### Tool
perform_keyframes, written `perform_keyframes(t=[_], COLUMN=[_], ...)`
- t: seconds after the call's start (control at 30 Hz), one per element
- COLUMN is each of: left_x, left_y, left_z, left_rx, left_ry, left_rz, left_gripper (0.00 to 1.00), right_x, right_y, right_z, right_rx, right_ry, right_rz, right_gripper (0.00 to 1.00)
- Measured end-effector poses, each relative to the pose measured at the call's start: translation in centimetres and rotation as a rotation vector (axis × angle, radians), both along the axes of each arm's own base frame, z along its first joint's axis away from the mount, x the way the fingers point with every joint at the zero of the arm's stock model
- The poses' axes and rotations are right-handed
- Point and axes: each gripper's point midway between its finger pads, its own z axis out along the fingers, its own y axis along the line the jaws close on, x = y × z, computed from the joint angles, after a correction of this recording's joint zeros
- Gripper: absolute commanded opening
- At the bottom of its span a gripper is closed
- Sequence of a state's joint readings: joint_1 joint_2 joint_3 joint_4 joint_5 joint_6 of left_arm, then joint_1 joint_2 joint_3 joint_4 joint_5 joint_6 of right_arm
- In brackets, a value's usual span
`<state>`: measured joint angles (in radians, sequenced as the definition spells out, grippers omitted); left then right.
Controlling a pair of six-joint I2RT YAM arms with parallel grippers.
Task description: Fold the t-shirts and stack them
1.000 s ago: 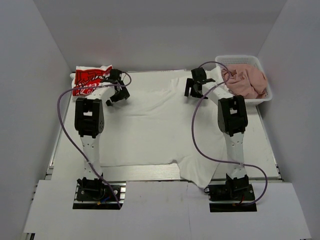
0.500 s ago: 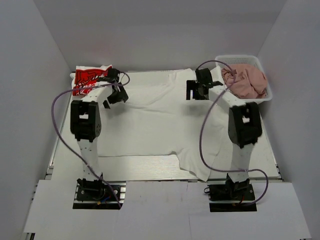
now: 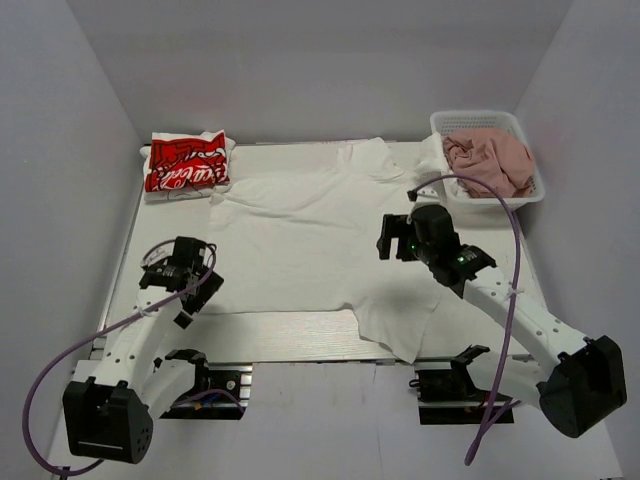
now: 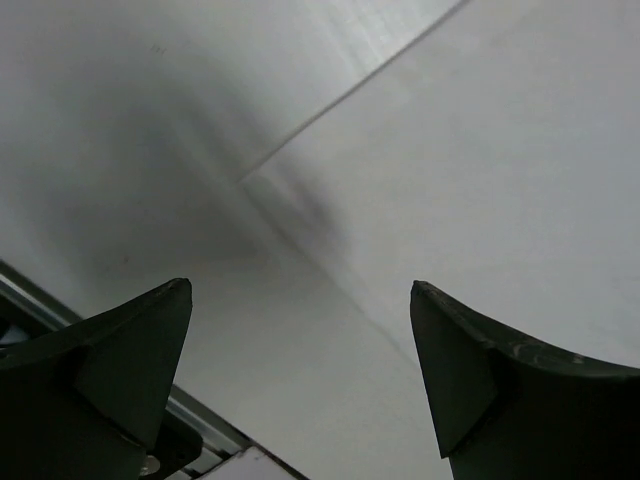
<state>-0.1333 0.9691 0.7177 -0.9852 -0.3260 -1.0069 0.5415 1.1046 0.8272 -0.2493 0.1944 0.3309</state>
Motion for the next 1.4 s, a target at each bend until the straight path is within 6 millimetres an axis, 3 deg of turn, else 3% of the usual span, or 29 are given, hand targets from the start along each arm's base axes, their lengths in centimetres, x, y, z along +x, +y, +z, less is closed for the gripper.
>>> perform_keyframes(t=[0.07, 0.17, 0.43, 0.63, 0.67, 0.7, 0.77, 0.8, 0.9, 1.03, 1.4], left_x=[-1.8, -2.6, -2.8, -1.6, -1.5, -1.4, -1.2, -1.1, -0.6, 0.2, 0.4], left_y=[0.1, 0.1, 0.2, 0.4, 0.5, 0.7, 0.9, 1.0, 1.2, 1.2, 1.2], left_z=[-1.6, -2.5, -5.9, -7.1, -7.2, -7.5, -7.5, -7.5, -7.6, -7.5, -7.5], left_rx=[-0.007, -0.019, -0.019, -0.012, -0.007, -0.001, 0.005, 0.008, 0.01, 0.003, 0.004], left_ry=[0.053, 0.074, 0.15, 0.147, 0.148, 0.147, 0.141, 0.136, 0.117, 0.087, 0.078], left_rz=[0.028, 0.059, 0.154, 0.187, 0.195, 0.201, 0.214, 0.216, 0.231, 0.24, 0.222], left_gripper=[1.0, 1.0, 1.0, 0.95, 0.92, 0.8, 0.66, 0.51, 0.24, 0.0, 0.0], right_x=[-1.4, -3.2, -5.6, -7.5, -7.8, -8.2, -9.1, -9.4, -10.6, -12.1, -18.3], right_y=[-0.7, -1.8, -3.5, -3.9, -3.8, -3.7, -3.4, -3.3, -2.8, -2.4, -0.1], right_z=[-1.7, -2.9, -4.3, -6.6, -7.0, -7.3, -7.8, -8.1, -8.7, -9.6, -13.2], right_rx=[-0.029, -0.044, -0.049, -0.091, -0.096, -0.098, -0.103, -0.104, -0.111, -0.14, -0.23], right_ry=[0.049, 0.087, 0.132, 0.211, 0.224, 0.238, 0.266, 0.276, 0.309, 0.367, 0.594], right_rz=[-0.007, -0.027, -0.065, -0.05, -0.04, -0.027, -0.001, 0.008, 0.035, 0.066, 0.185], right_gripper=[0.9, 0.9, 0.9, 0.9, 0.9, 0.9, 0.9, 0.9, 0.9, 0.9, 0.9])
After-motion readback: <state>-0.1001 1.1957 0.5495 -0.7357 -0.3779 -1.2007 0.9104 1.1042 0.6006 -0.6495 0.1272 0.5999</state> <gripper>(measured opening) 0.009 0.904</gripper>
